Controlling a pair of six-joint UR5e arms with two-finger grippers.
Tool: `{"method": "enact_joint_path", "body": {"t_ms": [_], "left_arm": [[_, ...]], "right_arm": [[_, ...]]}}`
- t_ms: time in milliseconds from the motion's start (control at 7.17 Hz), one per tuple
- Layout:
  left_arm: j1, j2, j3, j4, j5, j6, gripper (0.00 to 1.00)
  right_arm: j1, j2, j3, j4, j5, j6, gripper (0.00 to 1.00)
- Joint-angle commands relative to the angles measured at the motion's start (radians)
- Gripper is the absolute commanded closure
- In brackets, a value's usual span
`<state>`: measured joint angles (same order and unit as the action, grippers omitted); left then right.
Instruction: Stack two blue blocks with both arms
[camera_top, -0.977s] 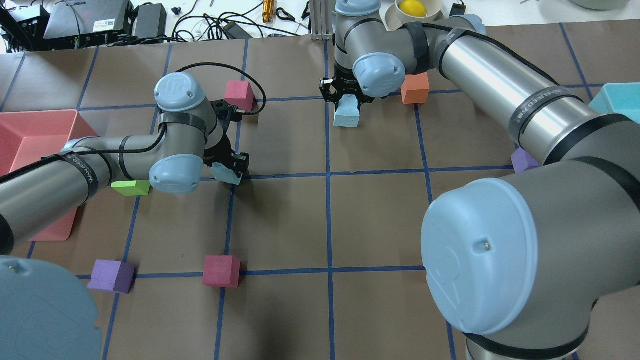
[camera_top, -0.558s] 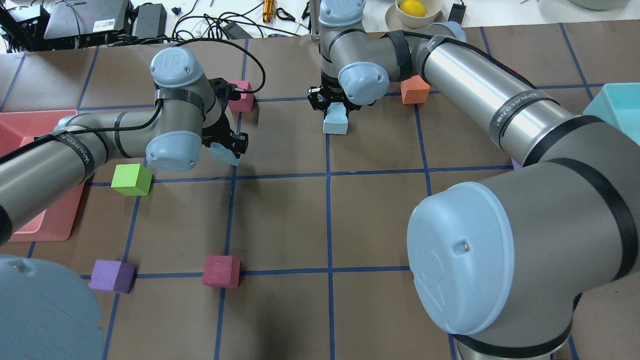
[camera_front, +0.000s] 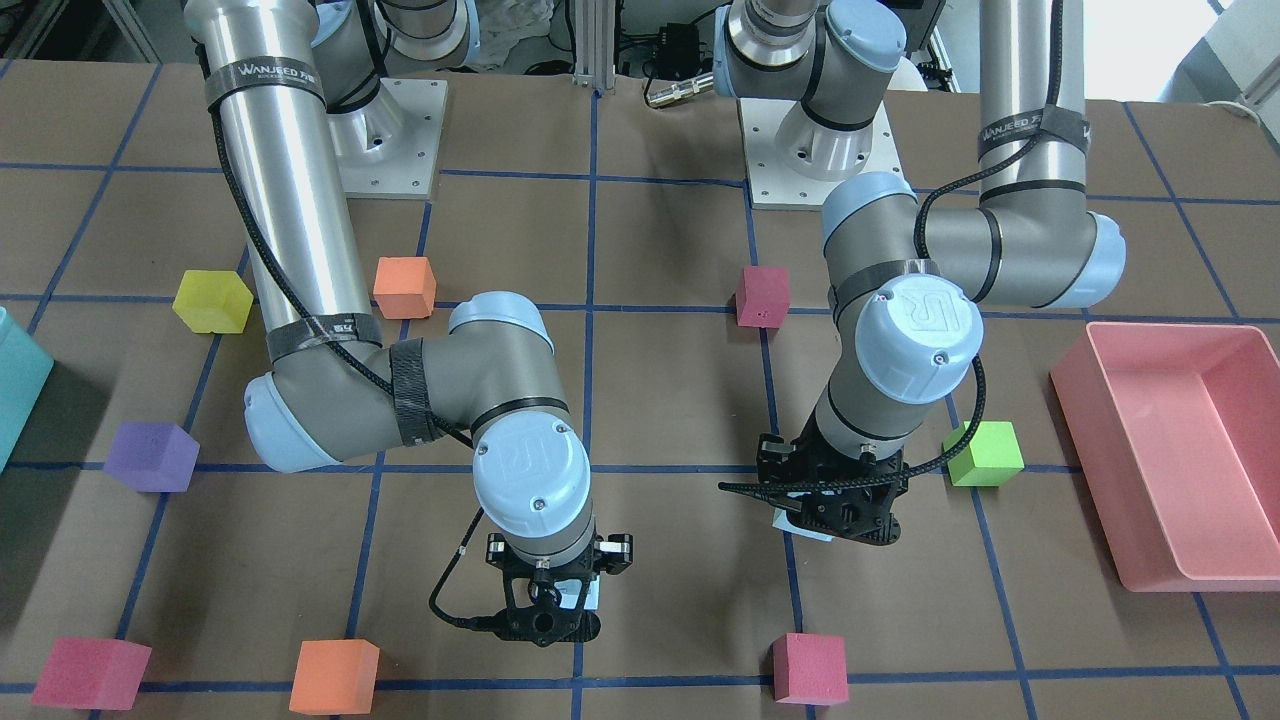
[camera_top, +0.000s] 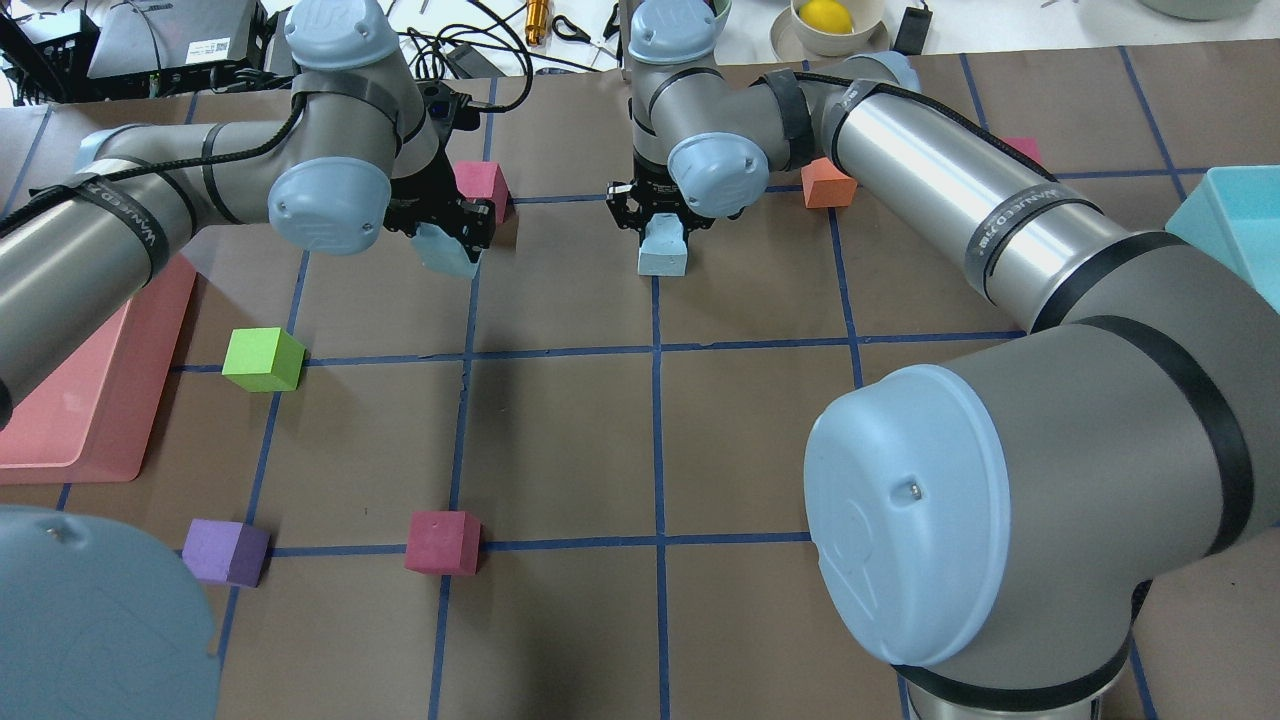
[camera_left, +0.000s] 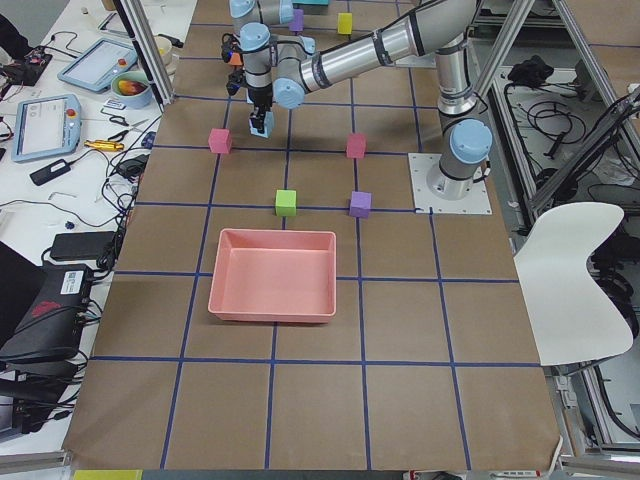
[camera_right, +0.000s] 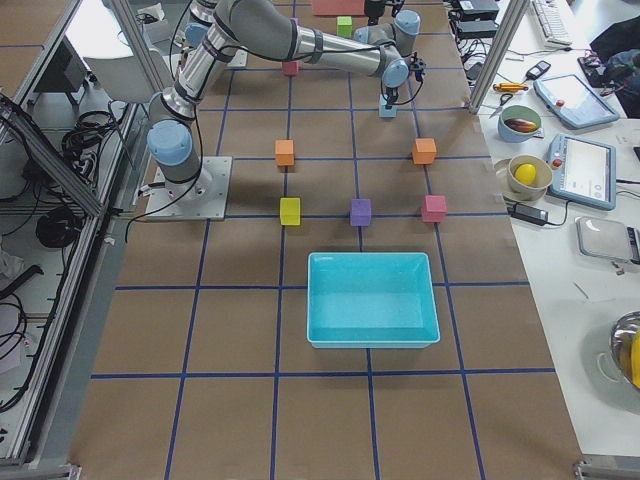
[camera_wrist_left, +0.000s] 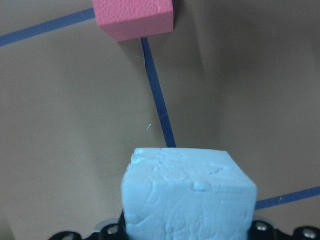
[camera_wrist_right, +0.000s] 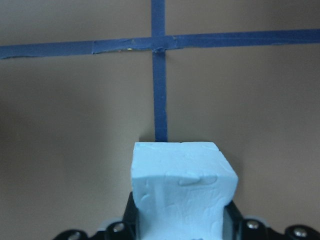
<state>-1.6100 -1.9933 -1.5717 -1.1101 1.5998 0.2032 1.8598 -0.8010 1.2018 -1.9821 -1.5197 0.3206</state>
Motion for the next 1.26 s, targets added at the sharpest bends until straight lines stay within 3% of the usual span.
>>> {"method": "enact_joint_path", "body": {"t_ms": [0,140,279,419,1116], "left_arm": [[-0.018,-0.016,0.074,-0.053,0.0,-0.011,1.0],[-0.021,-0.022,0.099,-0.074,-0.001,-0.022,1.0],[-0.028,-0.025,0.119,-0.083,-0.003,-0.042,1.0],[-0.036,-0.033,0.139,-0.105,-0.003,-0.044,1.0],[-0.094,-0.065,0.188,-0.114,-0.004,-0.151,1.0]], "right_arm": [[0.001,0.002,-0.002,-0.001,0.001,0.0,0.96],[0.001,0.002,-0.002,-0.001,0.001,0.0,0.74],[0.001,0.003,-0.001,-0.003,0.001,-0.009,0.33],[0.001,0.006,-0.001,-0.004,0.001,-0.011,0.0],[-0.017,-0.071,-0.004,0.05,-0.008,-0.012,0.0]]}}
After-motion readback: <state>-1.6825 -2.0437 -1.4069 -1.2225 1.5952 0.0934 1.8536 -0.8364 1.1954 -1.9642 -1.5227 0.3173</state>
